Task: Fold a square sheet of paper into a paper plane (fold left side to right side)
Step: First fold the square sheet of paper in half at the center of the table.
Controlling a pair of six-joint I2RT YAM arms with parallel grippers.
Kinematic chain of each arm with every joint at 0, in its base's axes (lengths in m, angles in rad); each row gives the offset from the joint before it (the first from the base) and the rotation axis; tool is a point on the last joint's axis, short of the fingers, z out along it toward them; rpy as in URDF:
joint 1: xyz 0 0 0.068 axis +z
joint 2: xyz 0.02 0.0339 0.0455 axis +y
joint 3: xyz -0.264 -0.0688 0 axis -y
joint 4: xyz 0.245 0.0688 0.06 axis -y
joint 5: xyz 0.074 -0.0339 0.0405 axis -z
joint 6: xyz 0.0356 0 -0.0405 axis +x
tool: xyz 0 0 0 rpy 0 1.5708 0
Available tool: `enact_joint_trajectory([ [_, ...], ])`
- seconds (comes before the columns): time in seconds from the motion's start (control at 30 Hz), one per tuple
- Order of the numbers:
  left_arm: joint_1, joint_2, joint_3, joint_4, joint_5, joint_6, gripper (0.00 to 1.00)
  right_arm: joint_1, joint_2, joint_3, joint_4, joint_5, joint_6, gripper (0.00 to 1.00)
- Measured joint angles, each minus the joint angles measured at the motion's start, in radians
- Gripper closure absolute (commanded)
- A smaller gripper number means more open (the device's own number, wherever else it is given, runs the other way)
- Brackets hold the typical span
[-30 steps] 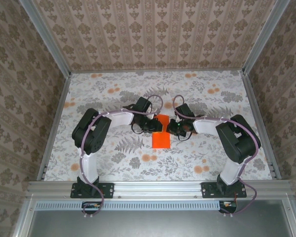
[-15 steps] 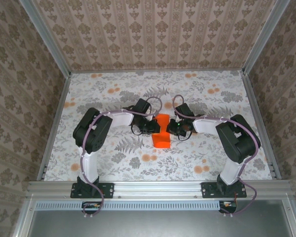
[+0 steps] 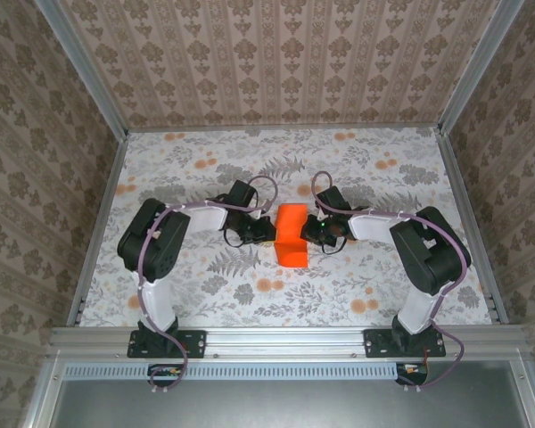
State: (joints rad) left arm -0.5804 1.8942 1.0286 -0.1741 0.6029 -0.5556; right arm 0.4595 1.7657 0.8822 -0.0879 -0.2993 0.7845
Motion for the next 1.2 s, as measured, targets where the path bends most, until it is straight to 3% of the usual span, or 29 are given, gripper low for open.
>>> enact_joint_trajectory([
  [0.3, -0.014, -0.055, -0.005, 0.056, 0.024, -0.001, 0.89, 0.000, 0.000, 0.000, 0.000, 0.000, 0.000, 0.89],
  [0.53, -0.066, 0.020, 0.072, 0.075, 0.053, 0.000, 0.89, 0.002, 0.001, 0.001, 0.000, 0.000, 0.000, 0.89],
  [1.2, -0.066, 0.095, 0.111, -0.016, 0.060, 0.003, 0.88, 0.002, -0.010, 0.000, 0.011, -0.018, -0.013, 0.88],
])
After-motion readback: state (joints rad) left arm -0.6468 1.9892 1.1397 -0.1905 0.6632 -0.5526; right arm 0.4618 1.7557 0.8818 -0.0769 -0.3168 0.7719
